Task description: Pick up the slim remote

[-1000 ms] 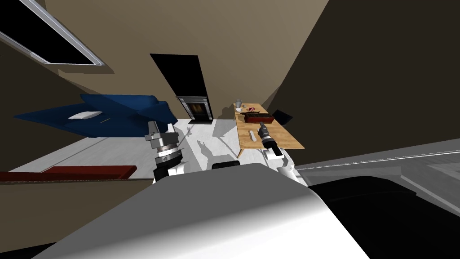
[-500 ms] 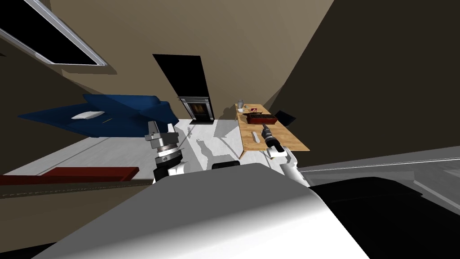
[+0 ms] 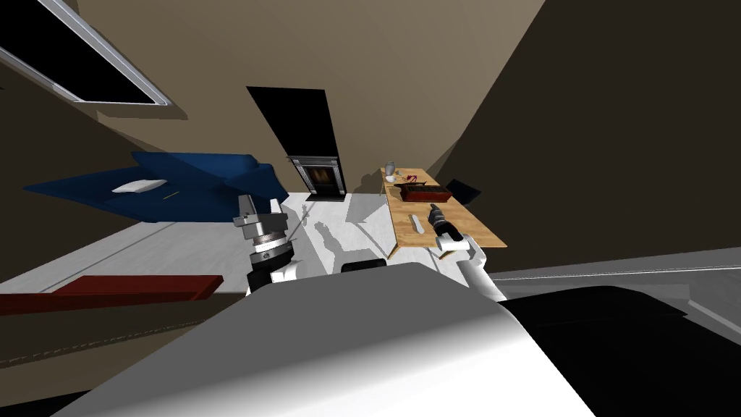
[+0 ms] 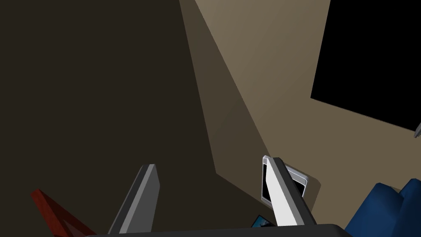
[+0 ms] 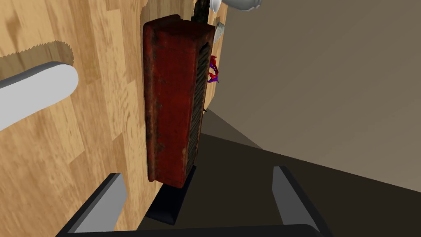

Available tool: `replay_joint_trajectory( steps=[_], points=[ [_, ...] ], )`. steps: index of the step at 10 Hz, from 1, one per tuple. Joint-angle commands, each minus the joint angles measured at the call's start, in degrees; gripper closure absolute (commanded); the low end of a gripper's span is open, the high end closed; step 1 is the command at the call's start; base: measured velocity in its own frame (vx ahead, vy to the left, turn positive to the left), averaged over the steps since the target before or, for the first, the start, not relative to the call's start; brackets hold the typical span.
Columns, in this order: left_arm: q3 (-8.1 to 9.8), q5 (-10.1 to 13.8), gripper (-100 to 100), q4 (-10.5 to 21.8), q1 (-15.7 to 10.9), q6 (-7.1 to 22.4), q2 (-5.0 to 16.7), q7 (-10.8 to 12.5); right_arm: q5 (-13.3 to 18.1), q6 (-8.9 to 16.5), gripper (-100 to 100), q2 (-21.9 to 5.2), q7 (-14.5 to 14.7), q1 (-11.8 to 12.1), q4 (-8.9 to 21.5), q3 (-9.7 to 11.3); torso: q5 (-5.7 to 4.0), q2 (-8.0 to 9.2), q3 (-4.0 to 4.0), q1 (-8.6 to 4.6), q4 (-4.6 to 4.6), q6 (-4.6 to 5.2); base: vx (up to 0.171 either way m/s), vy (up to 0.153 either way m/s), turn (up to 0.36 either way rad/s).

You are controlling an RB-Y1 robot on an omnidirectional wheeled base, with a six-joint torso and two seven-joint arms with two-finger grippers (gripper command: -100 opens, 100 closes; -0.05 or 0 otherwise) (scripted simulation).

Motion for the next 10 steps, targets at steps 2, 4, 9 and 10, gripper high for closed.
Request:
replay_joint_trajectory(
  steps=[2,4,9,10],
  points=[
    [0.0,0.0,0,0.0,0.0,0.0,0.0,0.0,-0.5,4.5,-100,-0.8,-1.2,-1.0,2.5,-1.6,-0.02,0.15,0.08,-0.09,0.03,0.01,0.051,0.017,-0.002],
    [0.0,0.0,0,0.0,0.0,0.0,0.0,0.0,-1.2,7.9,-100,-1.6,-2.3,-1.9,4.9,-3.1,-0.02,0.05,0.03,-0.05,0.01,0.0,0.097,0.031,-0.013],
    [0.0,0.0,0,0.0,0.0,0.0,0.0,0.0,-2.0,14.0,-100,-2.3,-3.4,-2.9,7.5,-4.6,-0.03,0.01,0.0,-0.11,0.0,0.0,0.075,0.02,-0.009],
    [0.0,0.0,0,0.0,0.0,0.0,0.0,0.0,-2.7,16.3,-100,-2.8,-4.4,-3.8,10.0,-6.1,-0.03,0.13,0.07,-0.13,0.02,0.0,0.08,0.017,-0.034]
  ],
)
